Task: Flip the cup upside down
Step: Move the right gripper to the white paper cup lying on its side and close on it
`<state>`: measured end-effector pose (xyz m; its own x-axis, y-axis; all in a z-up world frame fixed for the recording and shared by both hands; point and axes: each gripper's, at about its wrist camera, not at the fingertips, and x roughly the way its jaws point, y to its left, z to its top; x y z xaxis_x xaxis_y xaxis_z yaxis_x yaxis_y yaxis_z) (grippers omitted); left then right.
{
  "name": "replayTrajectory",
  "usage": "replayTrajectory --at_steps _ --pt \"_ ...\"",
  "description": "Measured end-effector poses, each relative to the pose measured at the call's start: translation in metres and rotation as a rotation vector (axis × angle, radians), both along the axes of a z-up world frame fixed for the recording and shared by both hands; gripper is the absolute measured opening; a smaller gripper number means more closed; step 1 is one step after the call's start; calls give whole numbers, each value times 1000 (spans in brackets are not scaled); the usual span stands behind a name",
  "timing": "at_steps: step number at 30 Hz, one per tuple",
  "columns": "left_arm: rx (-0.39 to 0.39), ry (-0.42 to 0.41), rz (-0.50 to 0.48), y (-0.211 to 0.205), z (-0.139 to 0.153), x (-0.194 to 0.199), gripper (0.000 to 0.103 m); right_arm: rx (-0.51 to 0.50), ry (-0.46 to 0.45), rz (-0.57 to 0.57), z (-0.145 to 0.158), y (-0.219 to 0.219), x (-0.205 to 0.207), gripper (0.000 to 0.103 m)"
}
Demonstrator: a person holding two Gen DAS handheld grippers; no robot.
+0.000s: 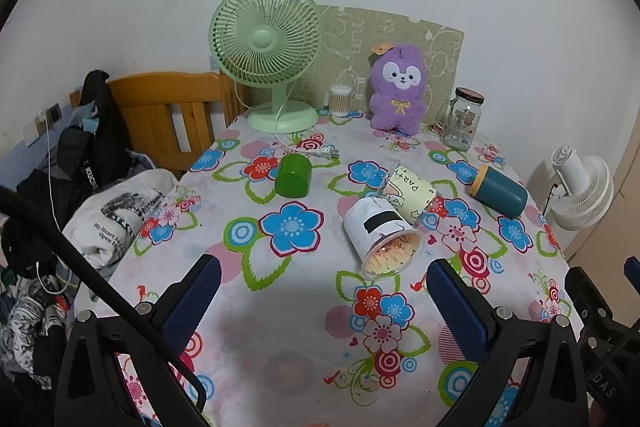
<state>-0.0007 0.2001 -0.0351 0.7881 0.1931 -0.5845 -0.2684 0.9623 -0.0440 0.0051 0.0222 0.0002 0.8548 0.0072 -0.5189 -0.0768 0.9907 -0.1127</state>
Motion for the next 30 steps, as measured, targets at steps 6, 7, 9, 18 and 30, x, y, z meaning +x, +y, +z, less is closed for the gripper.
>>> replayTrajectory --at_steps 6,7,9,18,30 --pt "-12 15 19 9 -2 5 103 -28 19 66 0 18 13 103" --pt "-10 18 21 10 -2 6 103 -36 24 82 -1 23 17 103" --pt "-6 21 30 15 -3 9 103 -49 38 105 -1 32 25 103" --pt "-27 56 90 55 -15 25 103 -8 187 263 -7 75 75 103" --pt "-6 116 86 88 -29 77 103 40 470 395 -35 127 159 103"
